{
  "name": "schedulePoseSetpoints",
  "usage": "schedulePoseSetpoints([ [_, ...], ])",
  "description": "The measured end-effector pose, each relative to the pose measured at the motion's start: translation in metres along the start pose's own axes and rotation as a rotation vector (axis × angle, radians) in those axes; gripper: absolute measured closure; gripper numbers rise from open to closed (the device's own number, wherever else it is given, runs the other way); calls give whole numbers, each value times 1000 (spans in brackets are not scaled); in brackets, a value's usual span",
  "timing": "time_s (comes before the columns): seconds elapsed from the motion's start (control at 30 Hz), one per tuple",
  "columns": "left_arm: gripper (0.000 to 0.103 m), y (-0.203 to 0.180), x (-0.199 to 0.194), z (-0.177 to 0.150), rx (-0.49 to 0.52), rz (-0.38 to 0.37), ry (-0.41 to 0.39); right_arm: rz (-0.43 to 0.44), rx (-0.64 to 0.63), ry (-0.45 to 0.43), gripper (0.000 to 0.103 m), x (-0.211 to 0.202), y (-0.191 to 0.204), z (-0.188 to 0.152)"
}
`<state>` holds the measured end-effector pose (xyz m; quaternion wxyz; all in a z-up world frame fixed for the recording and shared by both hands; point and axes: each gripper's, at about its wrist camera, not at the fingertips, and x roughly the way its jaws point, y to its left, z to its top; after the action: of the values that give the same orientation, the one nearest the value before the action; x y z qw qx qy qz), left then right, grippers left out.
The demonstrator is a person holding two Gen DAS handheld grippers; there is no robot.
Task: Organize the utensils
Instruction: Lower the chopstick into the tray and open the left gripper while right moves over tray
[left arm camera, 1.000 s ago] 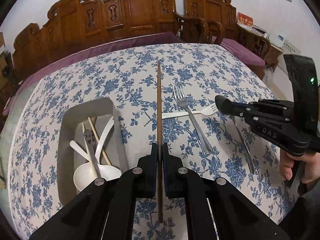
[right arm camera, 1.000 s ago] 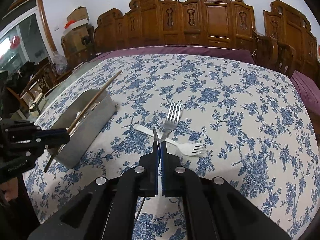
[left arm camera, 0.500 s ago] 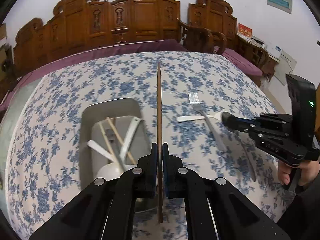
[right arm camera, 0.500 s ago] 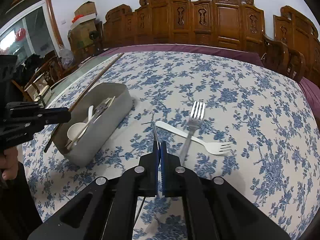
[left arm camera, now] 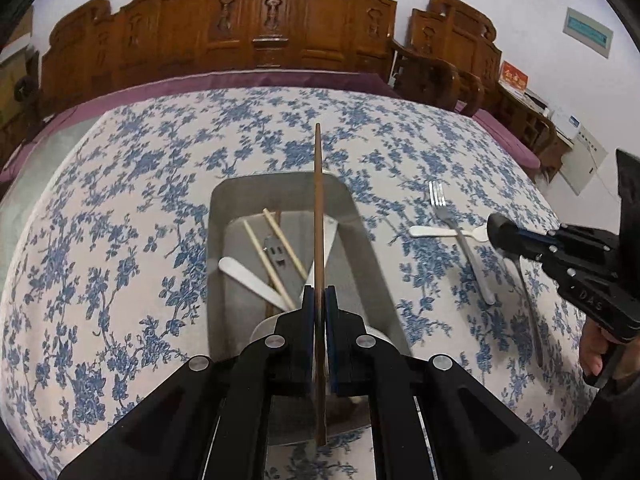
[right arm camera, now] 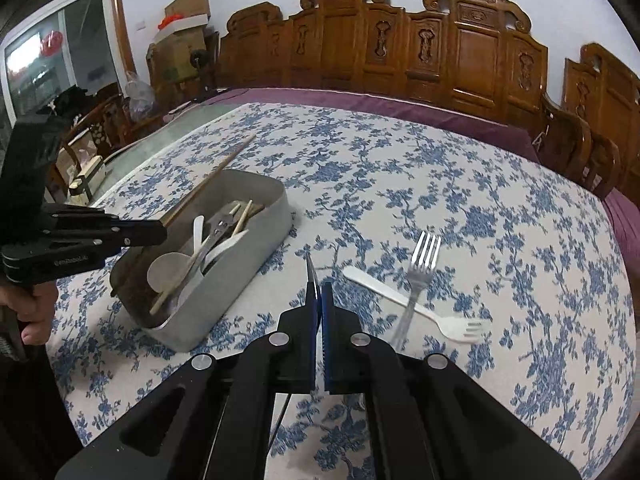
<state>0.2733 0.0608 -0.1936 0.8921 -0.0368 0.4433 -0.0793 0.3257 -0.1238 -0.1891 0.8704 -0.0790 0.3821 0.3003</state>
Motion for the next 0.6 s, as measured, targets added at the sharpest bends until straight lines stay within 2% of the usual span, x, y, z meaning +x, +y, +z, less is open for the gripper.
schedulePoseSetpoints([
  [0.4,99,15,19,-7,-1,23,50,61,1,-31,100,16,41,37],
  [0.6,98,17,14,-5,0,27,36,65,24,-35,100,25,51,51],
])
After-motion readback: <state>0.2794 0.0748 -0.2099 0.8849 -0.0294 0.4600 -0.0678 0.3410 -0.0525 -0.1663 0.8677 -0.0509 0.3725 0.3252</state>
